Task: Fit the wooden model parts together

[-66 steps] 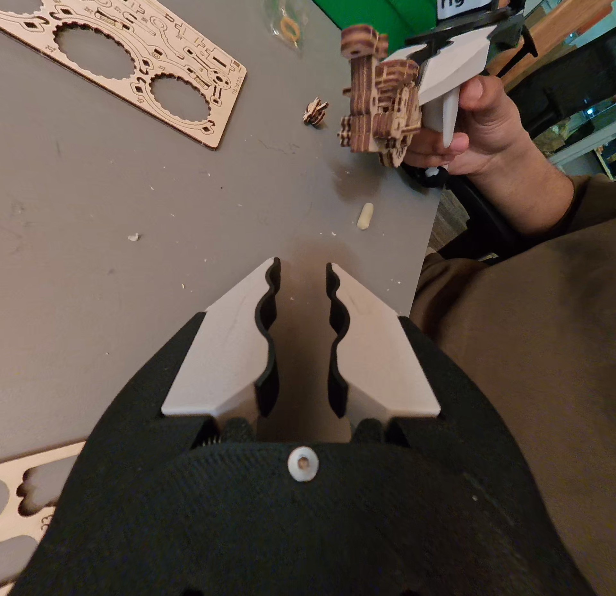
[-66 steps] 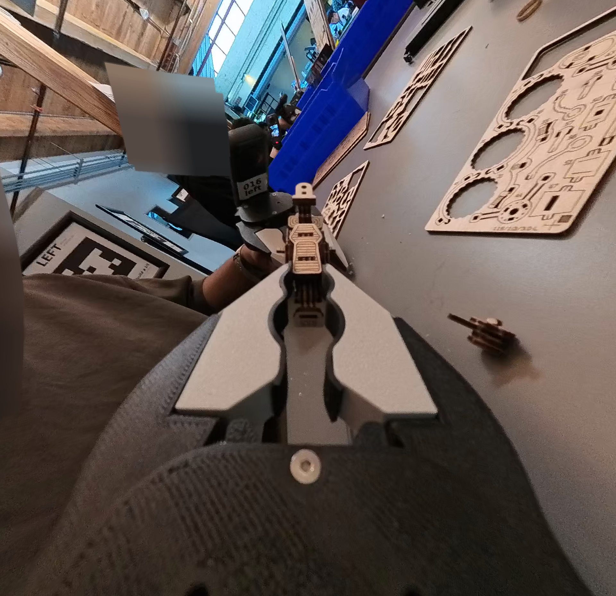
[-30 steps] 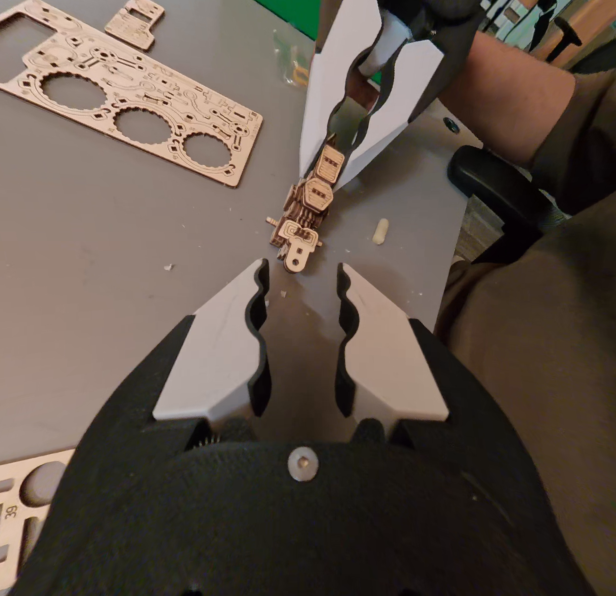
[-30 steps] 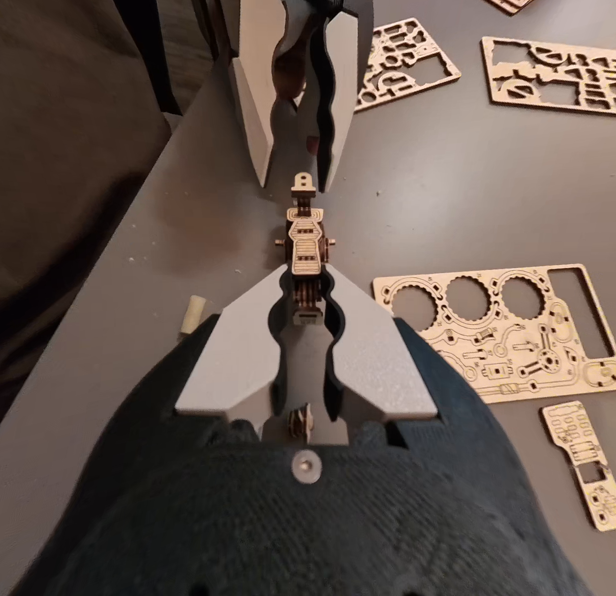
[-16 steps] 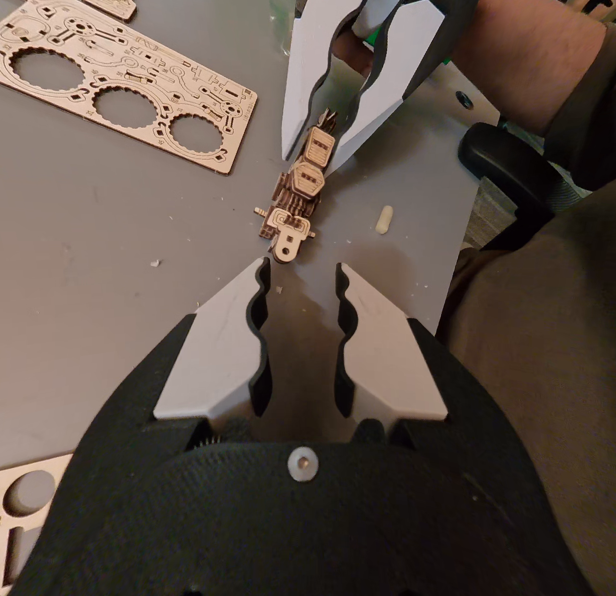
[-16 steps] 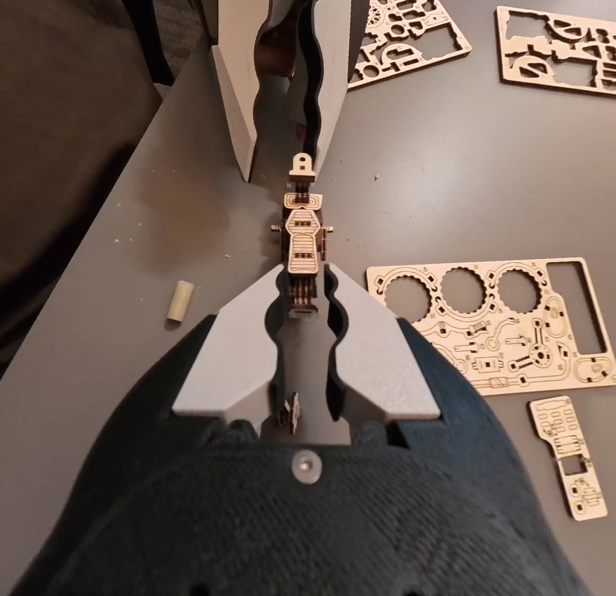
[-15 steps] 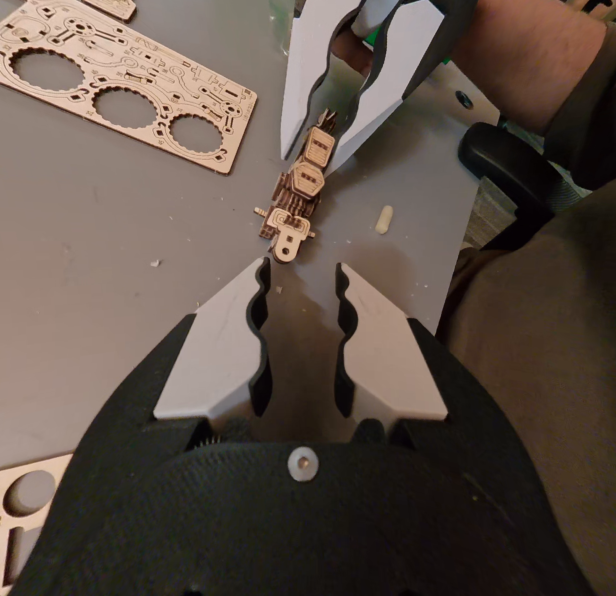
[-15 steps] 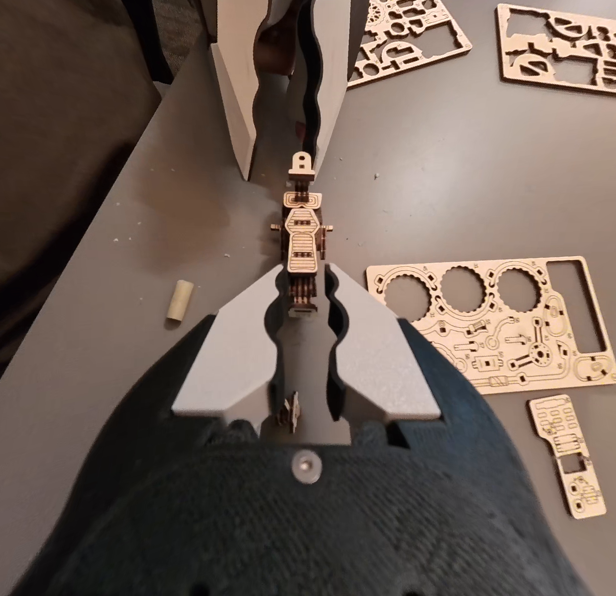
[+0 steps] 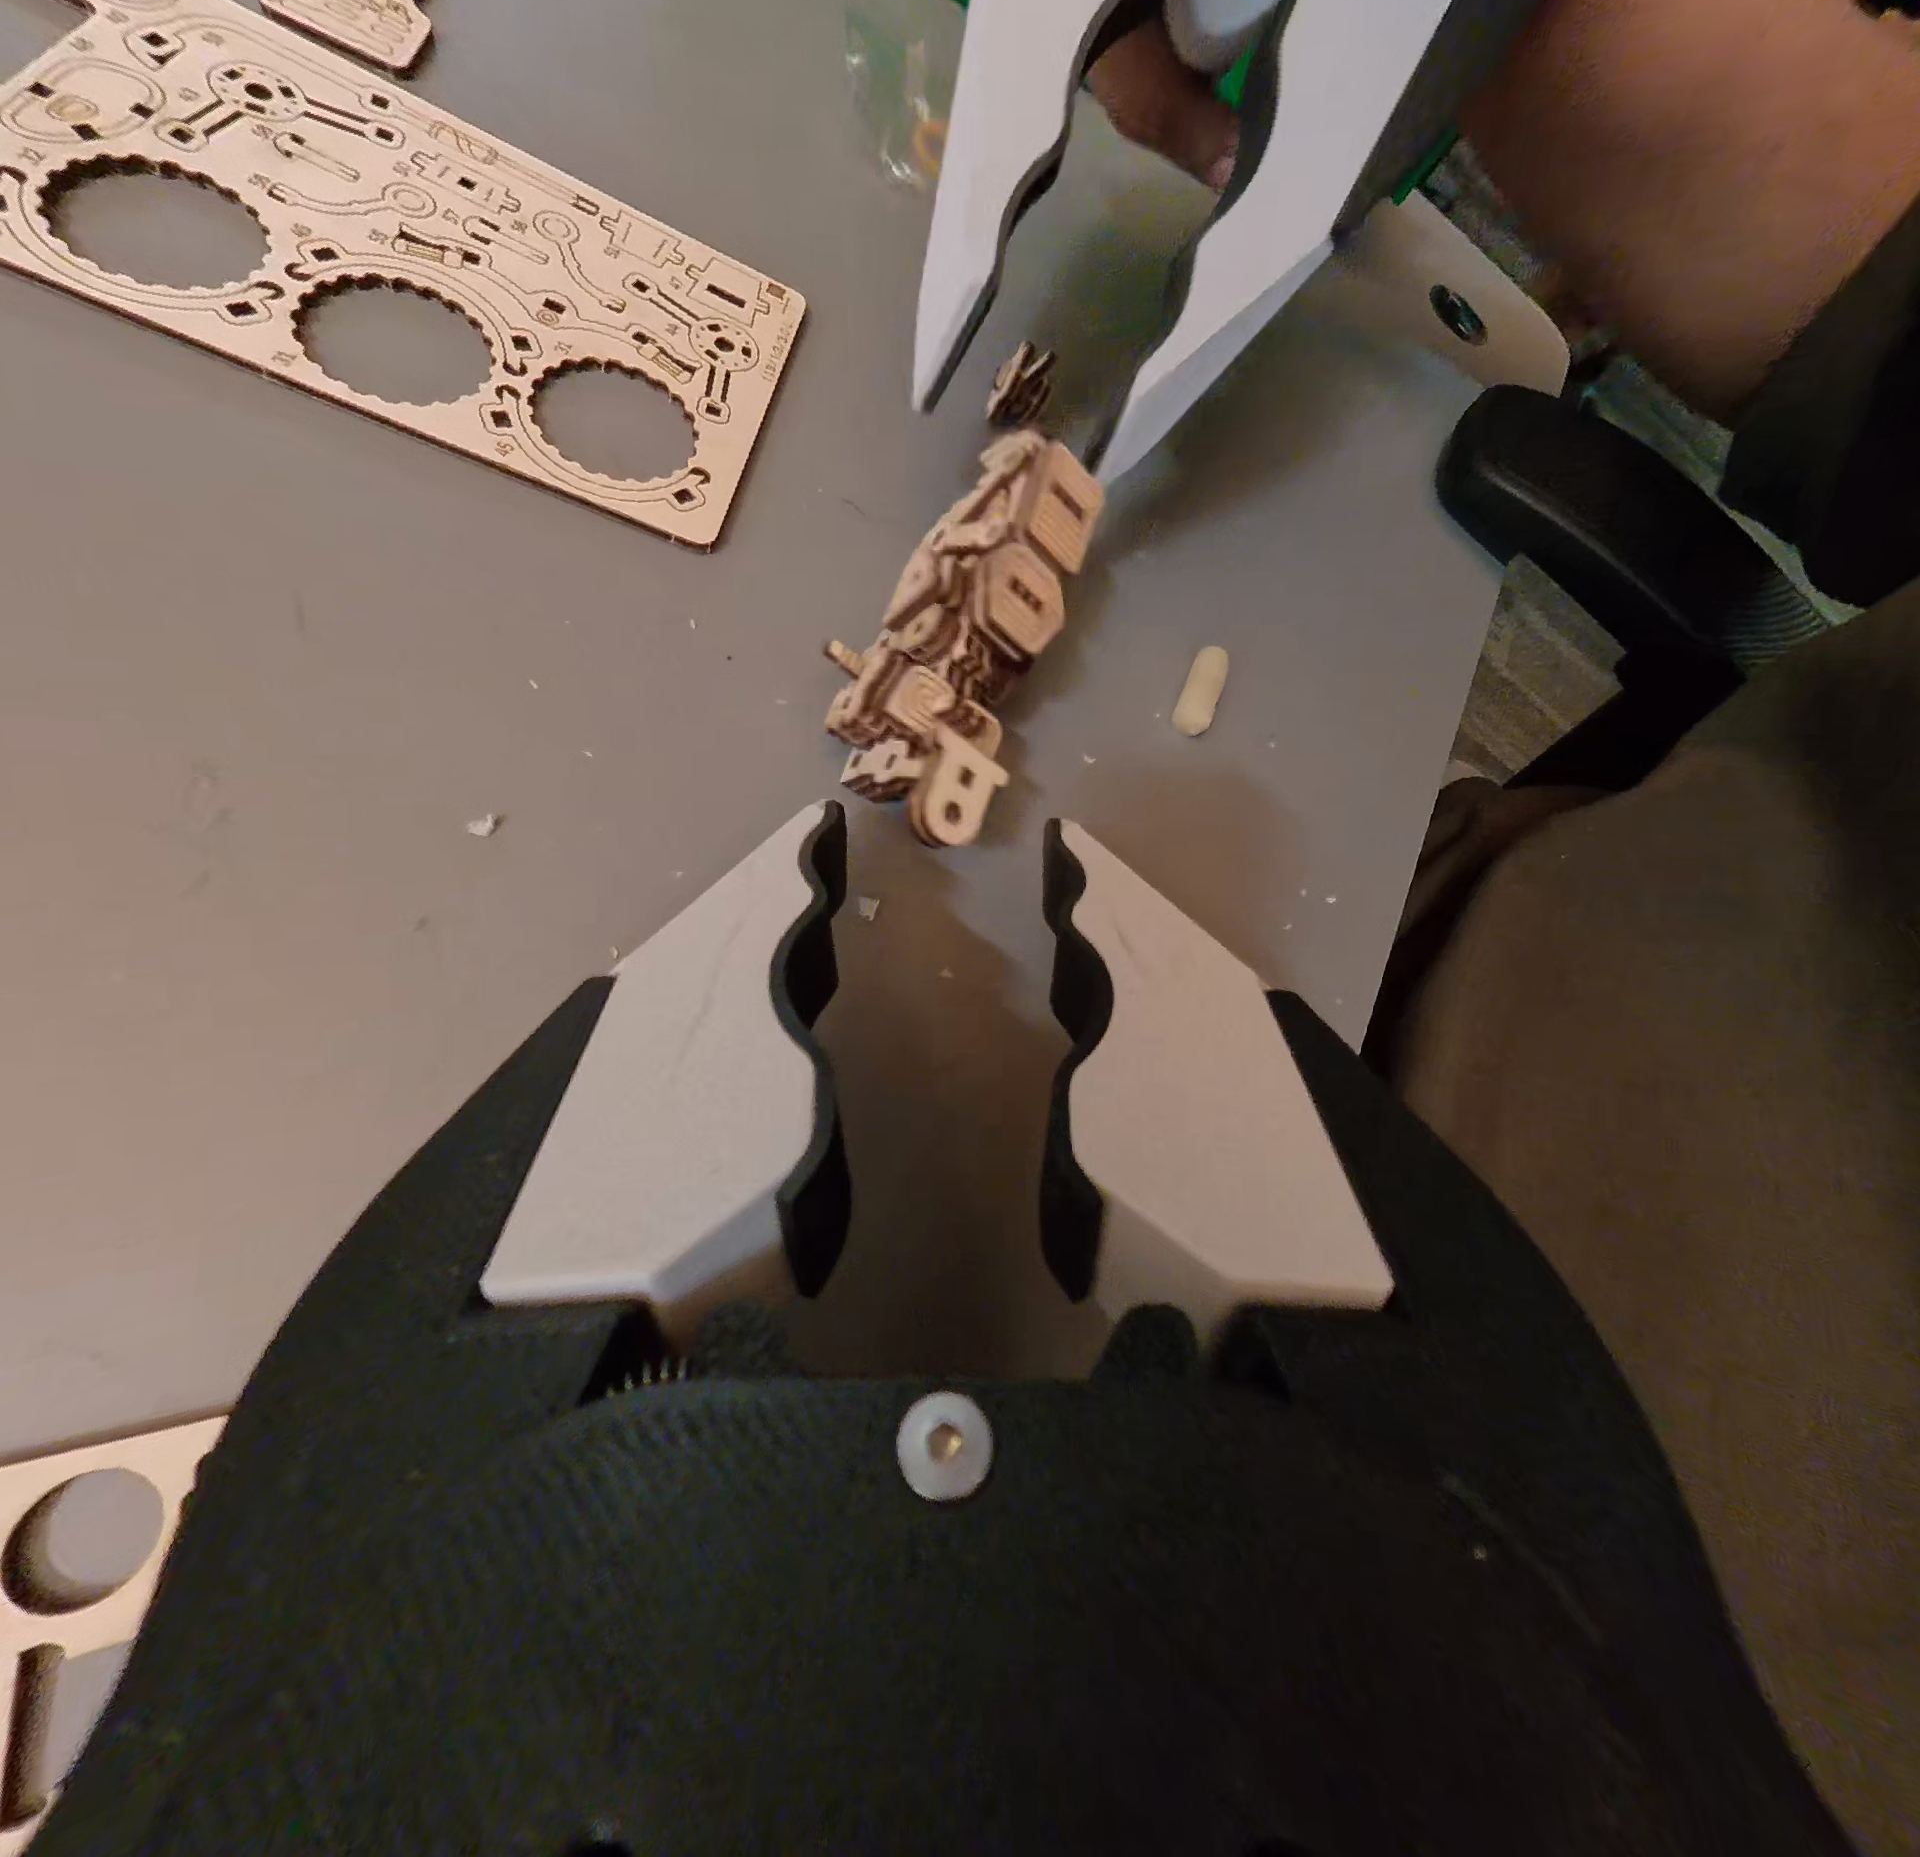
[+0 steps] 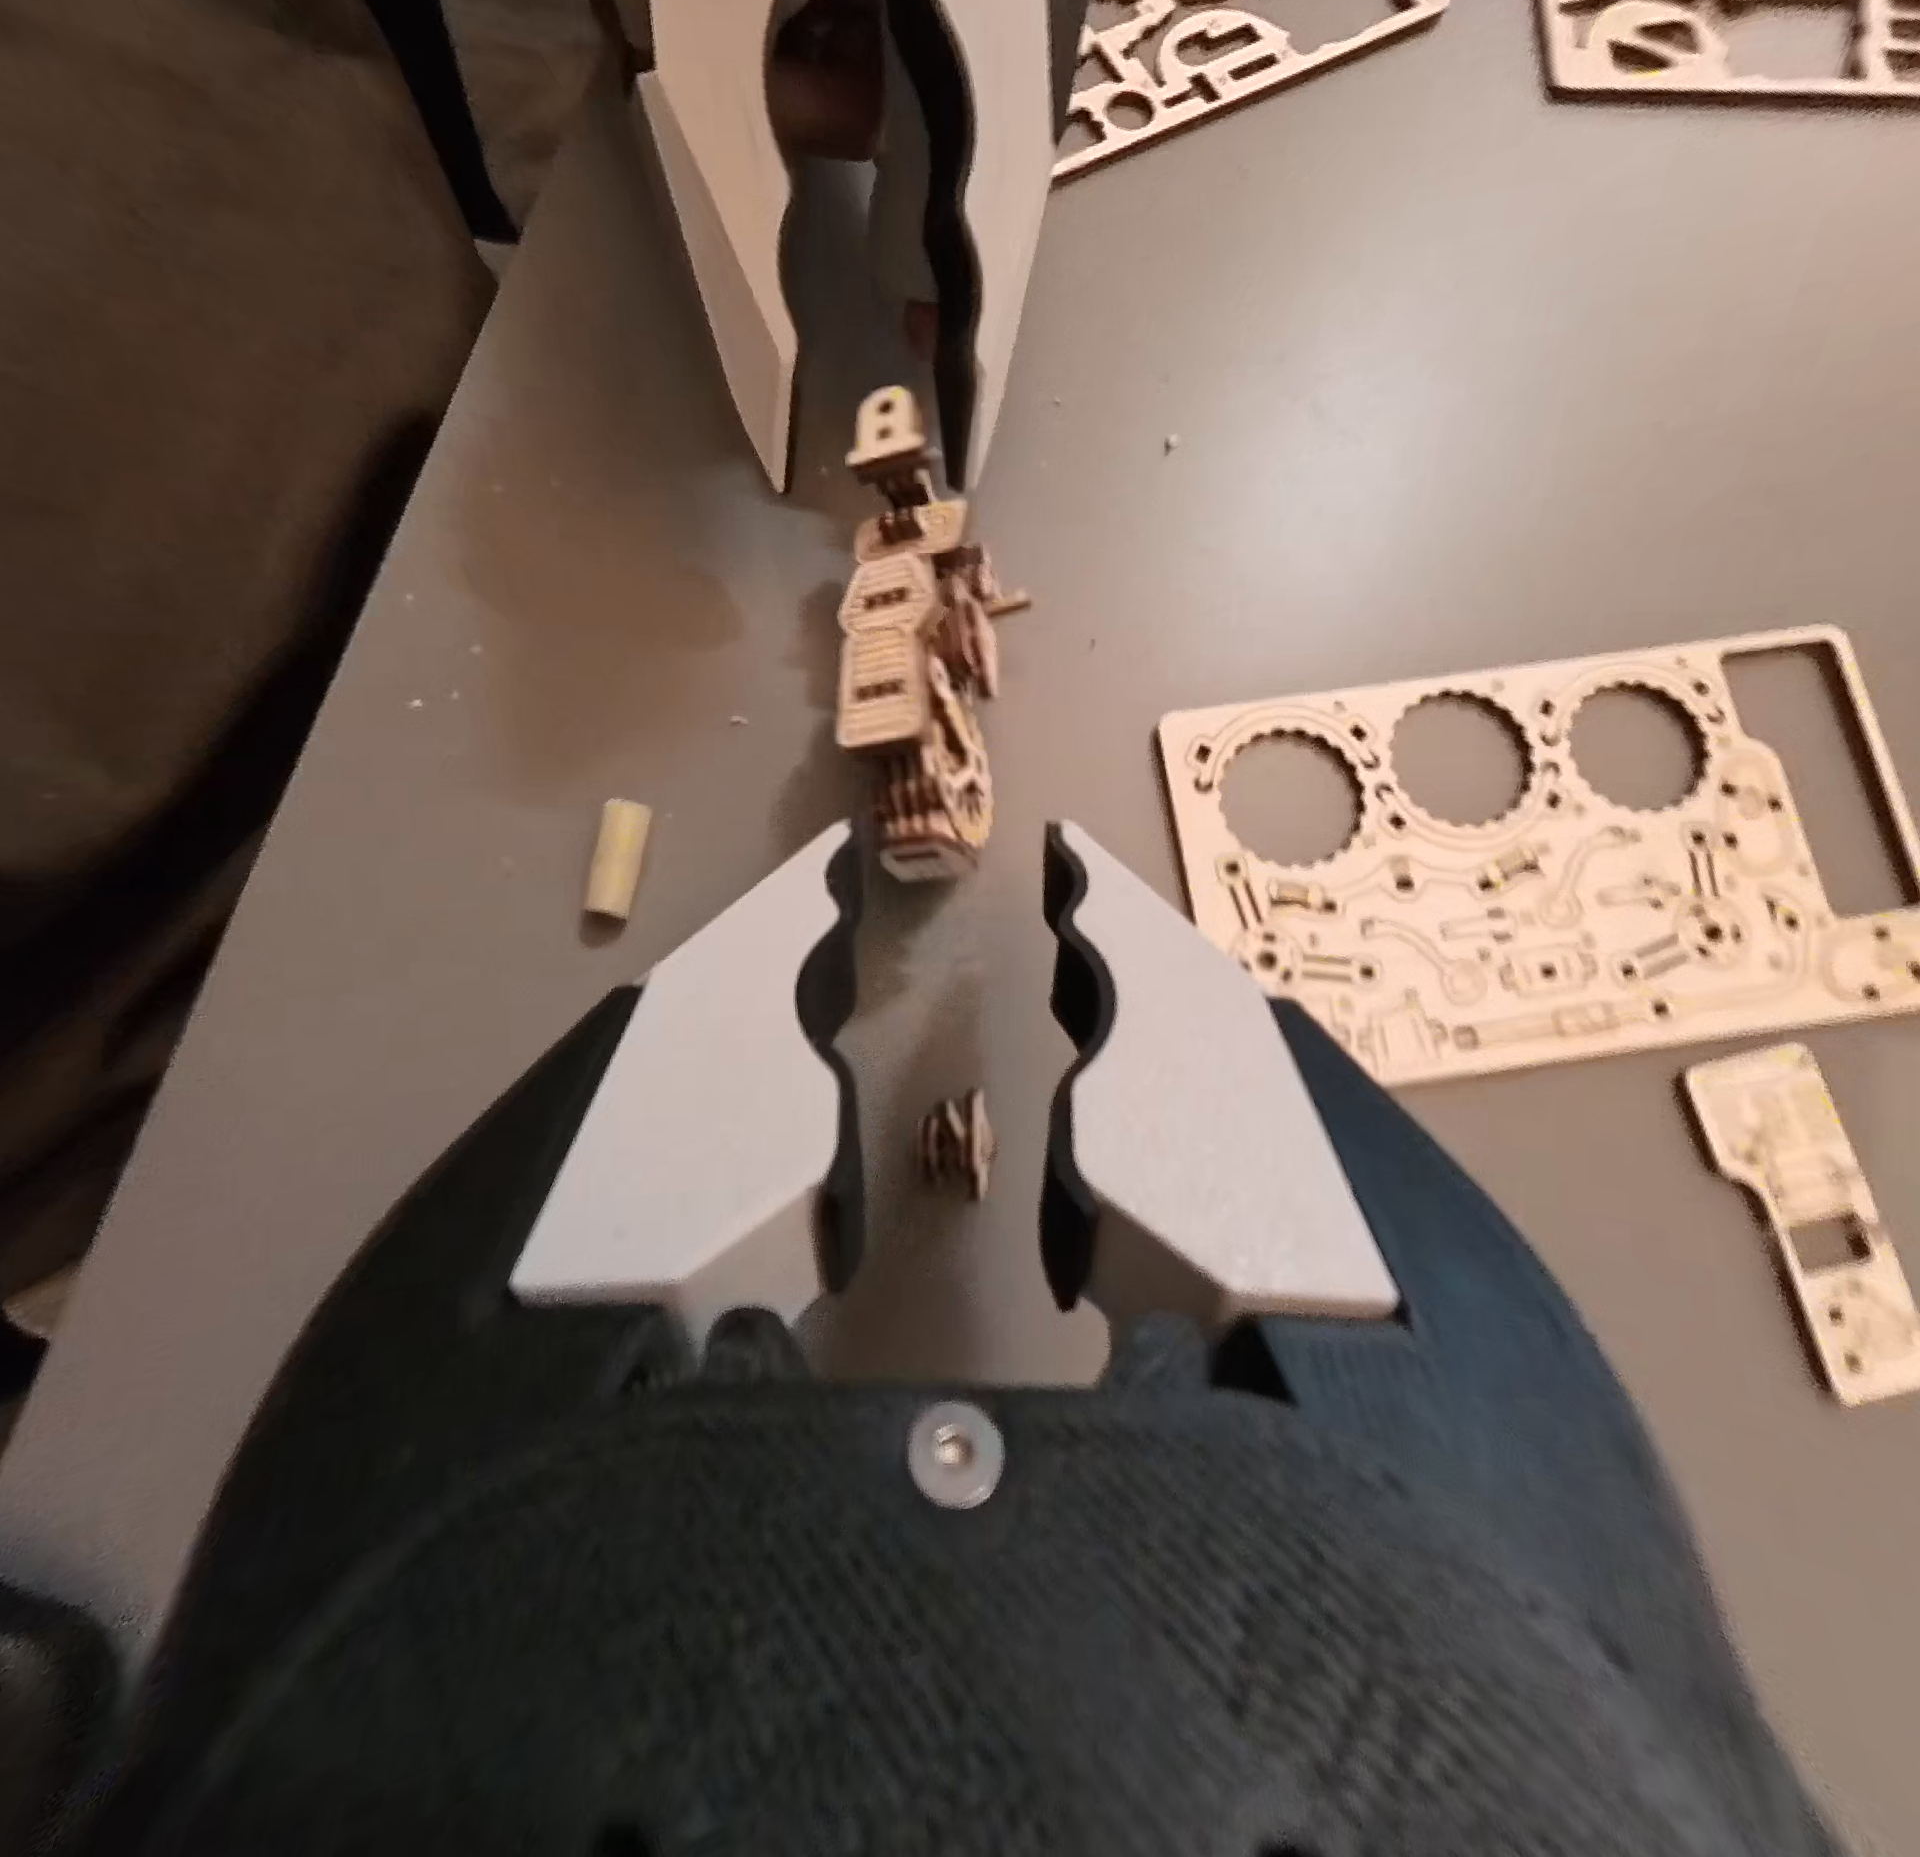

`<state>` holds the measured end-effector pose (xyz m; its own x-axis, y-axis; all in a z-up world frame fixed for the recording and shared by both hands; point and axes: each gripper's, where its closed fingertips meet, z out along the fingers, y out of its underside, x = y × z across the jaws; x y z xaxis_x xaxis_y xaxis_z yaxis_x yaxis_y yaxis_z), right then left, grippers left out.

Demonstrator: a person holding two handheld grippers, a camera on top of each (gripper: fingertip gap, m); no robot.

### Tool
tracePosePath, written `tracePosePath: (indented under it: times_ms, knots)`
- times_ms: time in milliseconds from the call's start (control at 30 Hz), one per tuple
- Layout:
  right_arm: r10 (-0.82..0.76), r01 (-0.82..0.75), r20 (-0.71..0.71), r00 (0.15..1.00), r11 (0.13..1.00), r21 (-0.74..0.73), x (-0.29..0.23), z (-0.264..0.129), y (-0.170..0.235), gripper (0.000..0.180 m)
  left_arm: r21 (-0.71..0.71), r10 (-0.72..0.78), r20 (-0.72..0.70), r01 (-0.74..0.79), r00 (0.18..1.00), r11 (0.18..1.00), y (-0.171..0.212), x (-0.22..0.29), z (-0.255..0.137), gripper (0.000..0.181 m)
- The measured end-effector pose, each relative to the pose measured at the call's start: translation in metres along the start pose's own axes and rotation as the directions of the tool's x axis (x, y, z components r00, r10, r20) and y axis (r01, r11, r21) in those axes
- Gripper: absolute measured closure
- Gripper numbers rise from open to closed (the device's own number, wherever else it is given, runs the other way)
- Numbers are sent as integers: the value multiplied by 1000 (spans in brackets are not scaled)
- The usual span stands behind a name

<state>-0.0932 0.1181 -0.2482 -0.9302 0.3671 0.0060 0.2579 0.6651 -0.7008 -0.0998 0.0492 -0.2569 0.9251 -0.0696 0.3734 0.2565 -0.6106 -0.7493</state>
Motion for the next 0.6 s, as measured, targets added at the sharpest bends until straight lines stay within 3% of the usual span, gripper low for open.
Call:
tracePosePath:
  times_ms: [200, 300, 433, 600]
  knots:
    - [189, -171, -159, 969, 977, 125, 2, -57, 5, 151, -7, 0, 0, 0, 1000, 1000, 1, 0, 1, 144]
    - [228, -212, -288, 930, 973, 88, -1, -71, 27, 153, -13, -4, -4, 4, 1000, 1000, 1, 0, 2, 144]
    - [229, -237, -385, 894, 971, 27, -5, -67, 51, 154, -17, 1, -9, -1, 1000, 1000, 2, 2, 3, 144]
    - [196, -220, -398, 896, 975, -15, 1, -47, 60, 150, -23, 10, -18, -10, 1000, 1000, 3, 7, 5, 144]
